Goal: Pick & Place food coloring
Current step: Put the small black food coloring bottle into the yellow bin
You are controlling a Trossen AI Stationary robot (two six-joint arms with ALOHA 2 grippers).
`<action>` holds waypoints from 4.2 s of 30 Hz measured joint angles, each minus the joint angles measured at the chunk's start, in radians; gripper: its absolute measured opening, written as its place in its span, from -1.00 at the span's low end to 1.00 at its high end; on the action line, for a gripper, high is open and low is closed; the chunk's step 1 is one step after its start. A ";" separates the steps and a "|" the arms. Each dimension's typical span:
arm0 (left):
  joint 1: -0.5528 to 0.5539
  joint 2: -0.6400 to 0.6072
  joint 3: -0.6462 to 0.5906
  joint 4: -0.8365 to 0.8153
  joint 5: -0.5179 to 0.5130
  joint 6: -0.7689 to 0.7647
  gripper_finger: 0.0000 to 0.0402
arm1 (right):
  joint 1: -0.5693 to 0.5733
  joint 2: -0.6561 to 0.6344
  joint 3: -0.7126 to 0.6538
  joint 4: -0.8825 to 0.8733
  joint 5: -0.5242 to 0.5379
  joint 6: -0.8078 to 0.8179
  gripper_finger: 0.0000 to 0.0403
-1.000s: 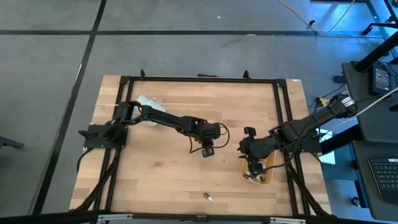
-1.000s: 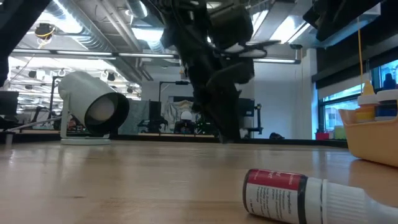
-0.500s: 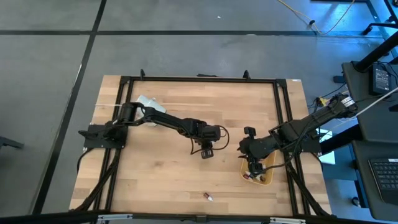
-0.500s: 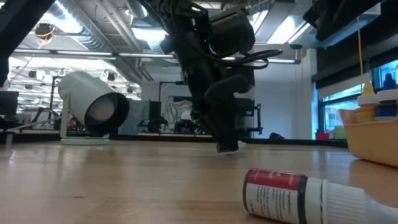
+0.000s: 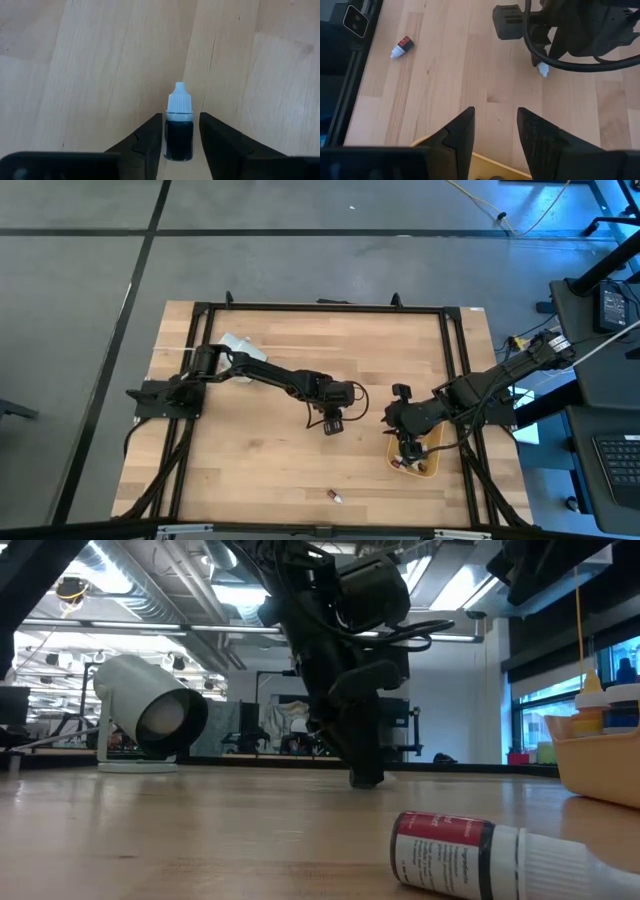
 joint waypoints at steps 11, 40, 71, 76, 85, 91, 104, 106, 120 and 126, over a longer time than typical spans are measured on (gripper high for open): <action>-0.028 -0.124 -0.002 -0.193 0.052 0.030 -0.04 | 0.000 0.014 0.000 0.128 -0.001 -0.176 -0.26; -0.130 -0.936 -1.059 1.078 0.006 0.085 -0.03 | -0.195 0.394 0.001 0.590 0.173 -0.288 0.22; -0.145 -0.939 -1.060 1.046 -0.002 0.089 -0.02 | -0.332 0.661 0.001 0.583 -0.065 -0.223 -0.49; -0.145 -0.939 -1.060 1.046 -0.002 0.089 -0.04 | -0.333 0.658 0.001 0.585 -0.051 -0.251 -0.67; -0.145 -0.939 -1.060 1.046 -0.003 0.089 -0.03 | -0.251 0.503 0.101 0.284 -0.049 -0.176 -0.61; -0.145 -0.939 -1.060 1.046 -0.003 0.089 -0.02 | -0.091 0.347 0.153 -0.003 -0.053 0.029 -0.64; -0.145 -0.939 -1.060 1.040 -0.005 0.087 -0.03 | 0.300 0.186 0.028 -0.185 -0.002 0.692 -0.60; -0.145 -0.939 -1.060 1.040 -0.005 0.086 -0.04 | 0.320 0.185 -0.020 -0.177 -0.002 0.771 -0.60; -0.145 -0.939 -1.060 1.040 -0.022 0.027 -0.04 | 0.368 0.186 -0.208 -0.016 -0.008 0.845 -0.59; -0.145 -0.939 -1.060 1.040 -0.022 -0.002 -0.04 | 0.368 0.185 -0.214 -0.006 -0.012 0.843 -0.59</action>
